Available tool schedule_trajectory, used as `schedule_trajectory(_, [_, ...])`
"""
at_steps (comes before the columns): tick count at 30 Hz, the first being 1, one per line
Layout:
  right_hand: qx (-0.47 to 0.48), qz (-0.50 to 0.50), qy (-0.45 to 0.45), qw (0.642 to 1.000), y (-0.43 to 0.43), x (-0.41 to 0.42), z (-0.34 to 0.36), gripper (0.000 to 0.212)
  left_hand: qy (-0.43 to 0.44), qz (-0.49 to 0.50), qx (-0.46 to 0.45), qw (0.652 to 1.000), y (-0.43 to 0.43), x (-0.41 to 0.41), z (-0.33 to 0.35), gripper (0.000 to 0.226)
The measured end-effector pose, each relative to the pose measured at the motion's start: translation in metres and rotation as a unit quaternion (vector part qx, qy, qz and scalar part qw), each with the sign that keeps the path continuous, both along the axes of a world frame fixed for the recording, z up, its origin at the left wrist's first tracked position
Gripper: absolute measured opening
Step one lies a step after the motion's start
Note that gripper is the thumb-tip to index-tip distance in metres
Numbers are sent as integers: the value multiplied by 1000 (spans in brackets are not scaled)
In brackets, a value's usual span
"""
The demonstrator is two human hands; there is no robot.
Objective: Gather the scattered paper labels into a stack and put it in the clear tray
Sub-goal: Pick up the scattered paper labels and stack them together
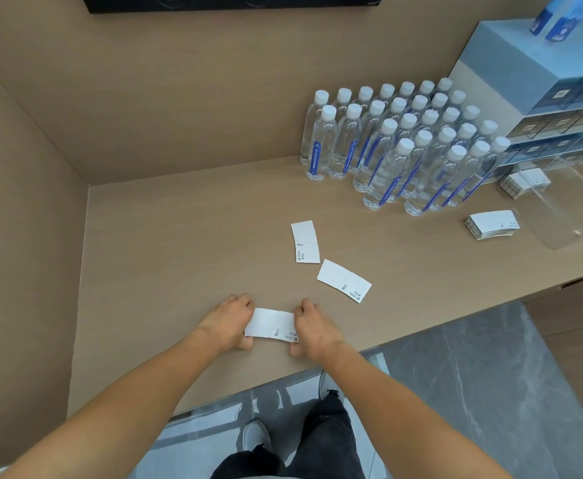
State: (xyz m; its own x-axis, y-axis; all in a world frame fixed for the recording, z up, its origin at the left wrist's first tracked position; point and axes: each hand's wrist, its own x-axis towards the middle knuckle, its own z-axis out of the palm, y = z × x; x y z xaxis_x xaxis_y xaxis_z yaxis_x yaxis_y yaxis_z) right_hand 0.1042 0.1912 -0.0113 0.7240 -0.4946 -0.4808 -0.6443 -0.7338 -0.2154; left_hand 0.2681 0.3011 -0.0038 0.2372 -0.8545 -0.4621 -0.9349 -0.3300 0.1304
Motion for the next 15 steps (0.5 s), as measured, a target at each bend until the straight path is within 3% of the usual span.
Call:
schedule_trajectory(9, [23, 7, -37, 999, -16, -9, 0, 61, 45, 41, -24, 998, 3, 4, 0, 44])
schedule_trajectory(15, [35, -48, -43, 997, -11, -4, 1, 33, 114, 124, -38, 985, 0, -3, 3, 20])
